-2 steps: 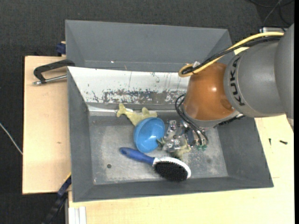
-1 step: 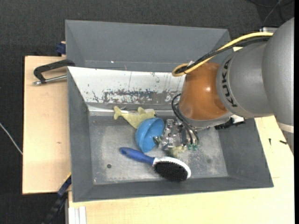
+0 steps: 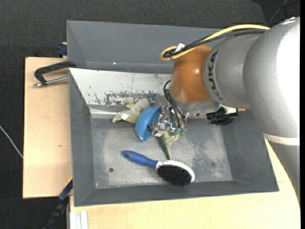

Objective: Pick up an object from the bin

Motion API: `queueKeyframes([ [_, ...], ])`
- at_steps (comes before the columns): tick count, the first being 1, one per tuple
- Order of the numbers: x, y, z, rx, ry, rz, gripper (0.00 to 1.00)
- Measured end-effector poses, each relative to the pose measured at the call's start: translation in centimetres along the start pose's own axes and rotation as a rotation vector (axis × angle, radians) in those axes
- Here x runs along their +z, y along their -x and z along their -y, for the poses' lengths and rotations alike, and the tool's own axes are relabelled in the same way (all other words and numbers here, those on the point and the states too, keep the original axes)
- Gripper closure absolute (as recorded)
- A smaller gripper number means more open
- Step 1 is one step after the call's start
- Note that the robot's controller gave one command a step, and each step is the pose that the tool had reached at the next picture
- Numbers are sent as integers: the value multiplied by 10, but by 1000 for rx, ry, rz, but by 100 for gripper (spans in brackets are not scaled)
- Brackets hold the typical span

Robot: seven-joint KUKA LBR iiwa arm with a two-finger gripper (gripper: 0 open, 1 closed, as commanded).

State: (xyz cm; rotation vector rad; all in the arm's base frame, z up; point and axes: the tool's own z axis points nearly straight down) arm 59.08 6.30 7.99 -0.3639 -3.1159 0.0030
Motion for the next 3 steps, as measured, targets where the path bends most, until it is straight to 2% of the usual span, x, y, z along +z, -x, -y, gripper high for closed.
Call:
queueKeyframes([
  [1,-66,-8,-1,13,8,15,100],
  [2,-9,-34,3,180,5,4,100],
  [3,-22,-24,41,140,4,9,100],
])
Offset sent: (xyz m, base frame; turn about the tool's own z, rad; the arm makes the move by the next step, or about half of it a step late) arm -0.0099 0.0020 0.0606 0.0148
